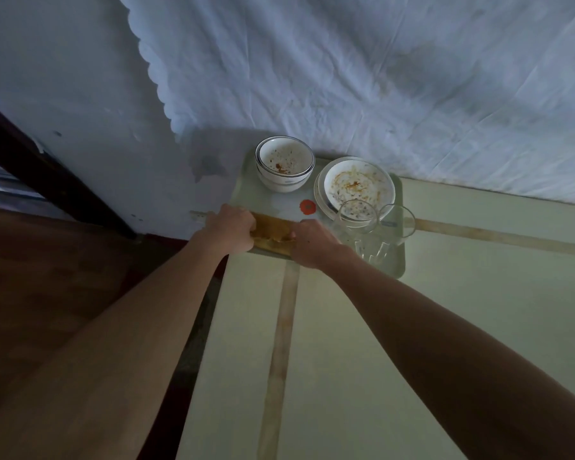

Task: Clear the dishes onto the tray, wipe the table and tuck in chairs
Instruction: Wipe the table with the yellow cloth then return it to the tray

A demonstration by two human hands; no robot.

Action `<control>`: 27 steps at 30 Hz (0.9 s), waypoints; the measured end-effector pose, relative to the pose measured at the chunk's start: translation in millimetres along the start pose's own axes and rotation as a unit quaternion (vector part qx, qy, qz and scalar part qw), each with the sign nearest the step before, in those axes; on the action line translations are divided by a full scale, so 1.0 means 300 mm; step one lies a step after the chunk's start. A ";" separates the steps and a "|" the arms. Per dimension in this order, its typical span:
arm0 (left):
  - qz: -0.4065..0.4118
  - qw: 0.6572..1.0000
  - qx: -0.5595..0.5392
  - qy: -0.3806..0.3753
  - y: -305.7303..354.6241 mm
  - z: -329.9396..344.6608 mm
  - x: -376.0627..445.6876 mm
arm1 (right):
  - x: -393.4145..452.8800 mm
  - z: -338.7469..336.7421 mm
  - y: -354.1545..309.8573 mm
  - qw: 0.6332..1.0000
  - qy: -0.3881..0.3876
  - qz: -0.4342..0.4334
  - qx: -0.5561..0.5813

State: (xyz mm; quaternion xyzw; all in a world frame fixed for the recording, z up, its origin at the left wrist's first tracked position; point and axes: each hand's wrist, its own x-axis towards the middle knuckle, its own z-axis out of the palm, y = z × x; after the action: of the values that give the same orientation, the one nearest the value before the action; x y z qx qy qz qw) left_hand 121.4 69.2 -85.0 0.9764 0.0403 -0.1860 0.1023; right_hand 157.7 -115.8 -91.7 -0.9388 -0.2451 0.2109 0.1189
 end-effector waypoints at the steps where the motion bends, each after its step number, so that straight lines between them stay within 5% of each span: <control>1: -0.003 1.000 0.001 0.001 0.006 -0.016 -0.006 | -0.007 -0.014 -0.008 1.000 0.000 -0.001 0.003; 8: 0.000 0.995 -0.085 0.044 0.086 -0.150 -0.158 | -0.243 -0.124 -0.035 0.997 0.011 -0.016 0.072; 11: 0.011 0.982 -0.175 0.074 0.190 -0.201 -0.286 | -0.394 -0.181 -0.028 0.987 0.074 -0.010 0.145; 20: 0.084 0.951 -0.270 0.126 0.625 -0.230 -0.601 | -0.834 -0.277 0.100 0.917 0.225 0.070 0.321; 27: 0.238 0.920 -0.297 0.096 1.037 -0.227 -0.744 | -1.219 -0.331 0.285 0.820 0.362 0.156 0.414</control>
State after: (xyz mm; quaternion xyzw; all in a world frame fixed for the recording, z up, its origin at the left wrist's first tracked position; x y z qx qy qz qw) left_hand -25.1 -228.7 117.4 0.8951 -0.1302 -0.0408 0.4244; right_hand -51.3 -387.3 91.6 -0.8353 0.0757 -0.0470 0.5425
